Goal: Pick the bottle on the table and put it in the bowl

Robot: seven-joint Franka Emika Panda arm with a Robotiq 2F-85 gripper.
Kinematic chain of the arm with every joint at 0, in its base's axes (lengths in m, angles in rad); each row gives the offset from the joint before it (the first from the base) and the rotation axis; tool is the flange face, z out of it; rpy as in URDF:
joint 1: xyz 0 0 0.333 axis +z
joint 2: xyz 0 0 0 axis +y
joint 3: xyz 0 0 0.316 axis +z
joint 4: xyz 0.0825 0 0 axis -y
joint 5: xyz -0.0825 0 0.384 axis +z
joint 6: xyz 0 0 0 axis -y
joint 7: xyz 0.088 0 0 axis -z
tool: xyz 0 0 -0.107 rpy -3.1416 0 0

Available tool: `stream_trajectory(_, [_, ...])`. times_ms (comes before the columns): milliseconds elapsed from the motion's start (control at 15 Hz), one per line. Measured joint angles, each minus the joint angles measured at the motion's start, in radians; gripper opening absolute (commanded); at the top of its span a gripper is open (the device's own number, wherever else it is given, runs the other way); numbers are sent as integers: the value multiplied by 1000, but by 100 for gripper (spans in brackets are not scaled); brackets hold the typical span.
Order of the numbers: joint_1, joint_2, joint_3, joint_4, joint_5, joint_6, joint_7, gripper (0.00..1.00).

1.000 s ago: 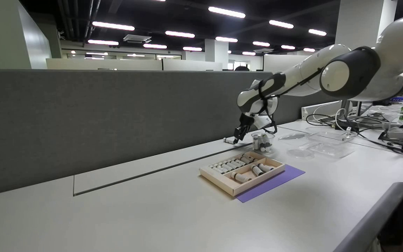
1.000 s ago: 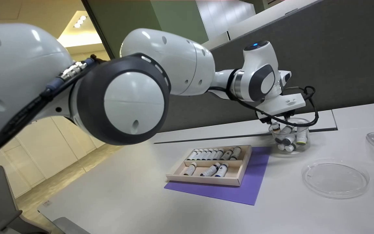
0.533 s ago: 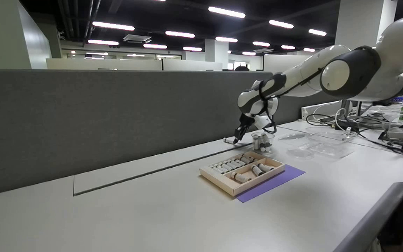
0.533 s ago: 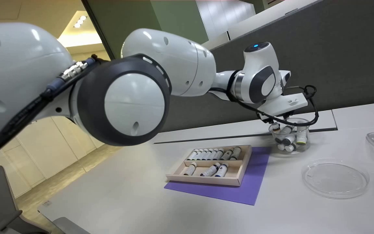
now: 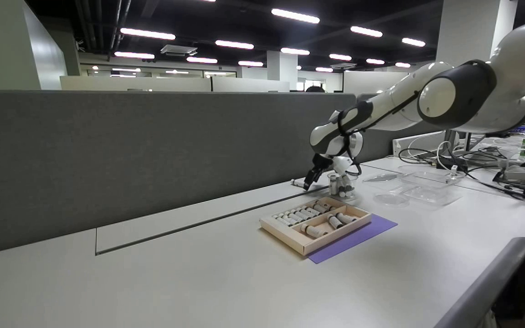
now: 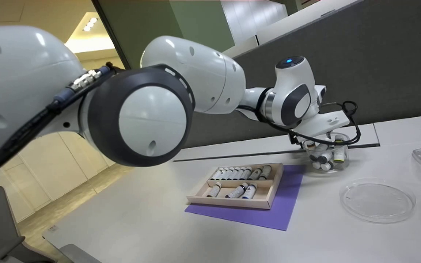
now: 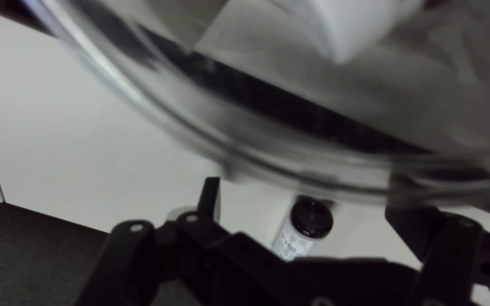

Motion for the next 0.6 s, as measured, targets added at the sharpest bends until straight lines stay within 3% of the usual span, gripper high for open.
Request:
stream_trajectory(133, [-3, 1, 13, -11, 0, 29, -27, 100])
stream_trajectory(267, [-5, 1, 28, -19, 1, 52, -54, 72])
stream_trajectory(600, [-10, 1, 61, -35, 3, 89, -113, 34])
